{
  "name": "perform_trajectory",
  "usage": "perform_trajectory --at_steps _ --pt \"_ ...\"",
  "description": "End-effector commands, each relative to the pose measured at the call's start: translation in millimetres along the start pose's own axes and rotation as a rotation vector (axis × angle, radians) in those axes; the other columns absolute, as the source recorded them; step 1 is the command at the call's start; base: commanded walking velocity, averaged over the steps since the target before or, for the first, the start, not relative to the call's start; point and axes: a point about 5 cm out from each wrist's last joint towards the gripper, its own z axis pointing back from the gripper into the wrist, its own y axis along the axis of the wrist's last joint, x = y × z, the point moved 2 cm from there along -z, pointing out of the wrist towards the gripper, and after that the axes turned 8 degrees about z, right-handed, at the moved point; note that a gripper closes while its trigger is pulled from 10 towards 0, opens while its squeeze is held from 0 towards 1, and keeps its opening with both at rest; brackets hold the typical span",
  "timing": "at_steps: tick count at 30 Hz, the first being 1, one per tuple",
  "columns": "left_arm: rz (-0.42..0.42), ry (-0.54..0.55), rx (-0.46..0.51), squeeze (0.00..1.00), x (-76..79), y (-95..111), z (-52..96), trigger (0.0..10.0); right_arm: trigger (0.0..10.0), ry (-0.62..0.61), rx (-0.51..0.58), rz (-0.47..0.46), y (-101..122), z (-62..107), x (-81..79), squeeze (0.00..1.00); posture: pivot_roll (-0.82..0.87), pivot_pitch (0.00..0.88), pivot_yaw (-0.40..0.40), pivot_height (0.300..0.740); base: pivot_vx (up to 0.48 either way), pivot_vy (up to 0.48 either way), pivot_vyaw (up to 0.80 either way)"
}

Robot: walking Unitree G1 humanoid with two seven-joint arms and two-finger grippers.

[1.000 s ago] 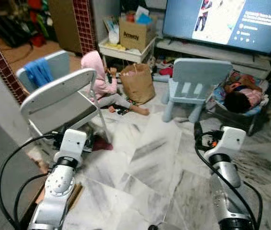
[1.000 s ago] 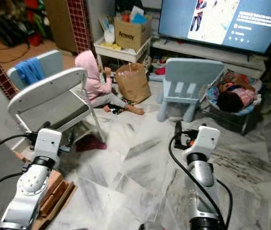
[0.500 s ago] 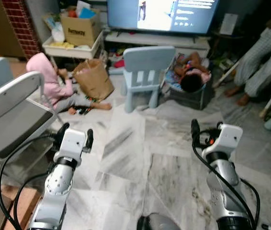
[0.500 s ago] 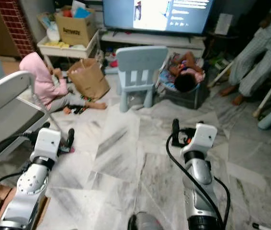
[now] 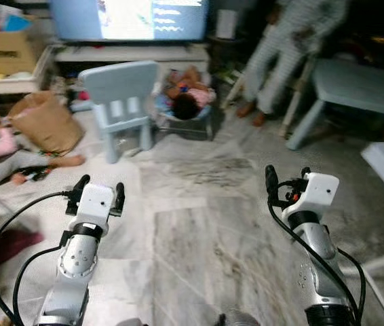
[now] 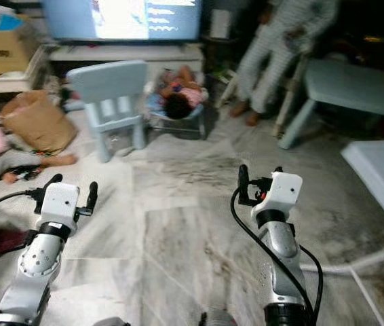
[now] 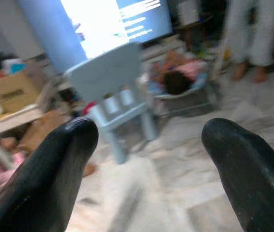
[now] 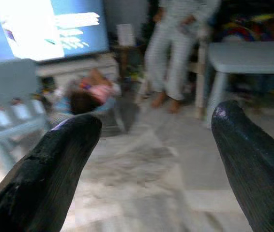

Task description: Restocking fridge

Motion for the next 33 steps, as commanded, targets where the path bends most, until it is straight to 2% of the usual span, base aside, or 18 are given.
perform_trajectory --at_steps 1,8,13,19,33 --pt "-0.012 0.021 -0.008 0.00 -6.8 -2 1.6 10.0 10.0 0.020 0.012 -0.009 4 -2.2 -5.5 0.00 0.07 0.000 -0.034 0.740 0.000 0.000 0.00" --pt "-0.025 0.059 -0.017 0.00 -11.8 -3 4.3 10.0 10.0 0.057 0.016 -0.015 4 0.8 -11.5 0.00 0.07 0.005 -0.032 0.740 0.000 0.000 0.00" --pt "-0.042 0.081 -0.024 0.00 -15.4 -4 2.8 10.0 10.0 0.096 0.044 -0.027 9 3.6 -17.9 0.00 0.06 0.004 -0.027 0.740 0.000 0.236 0.73" --pt "-0.048 0.086 -0.018 0.00 -17.5 -1 -0.1 10.0 10.0 0.089 0.051 -0.036 11 2.4 -17.2 0.00 0.07 0.006 -0.019 0.740 0.000 0.471 0.72" --pt "-0.043 0.036 -0.020 0.00 -8.8 -2 3.4 10.0 10.0 0.033 0.040 -0.025 9 2.1 -11.1 0.00 0.07 0.004 -0.020 0.740 0.000 0.000 0.00"
